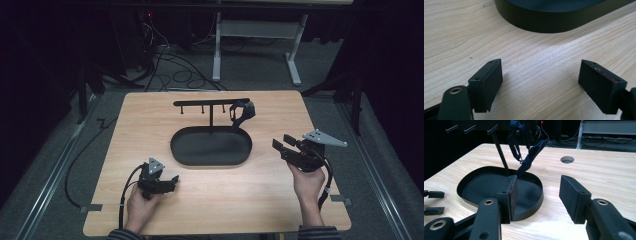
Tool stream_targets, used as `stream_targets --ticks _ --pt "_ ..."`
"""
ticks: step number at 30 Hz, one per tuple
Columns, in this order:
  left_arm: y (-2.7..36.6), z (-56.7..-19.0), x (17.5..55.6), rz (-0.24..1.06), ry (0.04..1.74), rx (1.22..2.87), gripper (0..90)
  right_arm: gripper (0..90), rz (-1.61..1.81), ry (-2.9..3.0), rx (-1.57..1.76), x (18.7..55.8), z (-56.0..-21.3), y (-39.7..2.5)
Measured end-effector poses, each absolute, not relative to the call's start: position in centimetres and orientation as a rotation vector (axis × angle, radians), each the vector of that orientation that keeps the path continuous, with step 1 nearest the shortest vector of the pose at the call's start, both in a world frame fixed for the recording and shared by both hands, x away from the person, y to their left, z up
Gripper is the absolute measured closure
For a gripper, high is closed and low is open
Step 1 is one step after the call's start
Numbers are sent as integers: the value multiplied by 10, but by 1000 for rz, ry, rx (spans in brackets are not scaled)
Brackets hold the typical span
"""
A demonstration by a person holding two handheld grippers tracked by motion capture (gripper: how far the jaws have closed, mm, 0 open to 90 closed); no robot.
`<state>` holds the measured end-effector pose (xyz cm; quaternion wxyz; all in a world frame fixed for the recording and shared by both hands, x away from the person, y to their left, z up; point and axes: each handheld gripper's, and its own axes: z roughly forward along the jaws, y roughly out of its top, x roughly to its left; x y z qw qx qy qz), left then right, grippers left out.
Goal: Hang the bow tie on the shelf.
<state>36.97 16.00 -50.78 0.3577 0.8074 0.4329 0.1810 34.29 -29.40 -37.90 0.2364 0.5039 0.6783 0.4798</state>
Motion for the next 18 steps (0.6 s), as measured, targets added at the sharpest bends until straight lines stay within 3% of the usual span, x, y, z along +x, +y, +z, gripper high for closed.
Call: stream_targets --ticks 18 --pt "160 -508 370 467 1117 2084 200 499 1340 1873 1387 331 -385 -292"
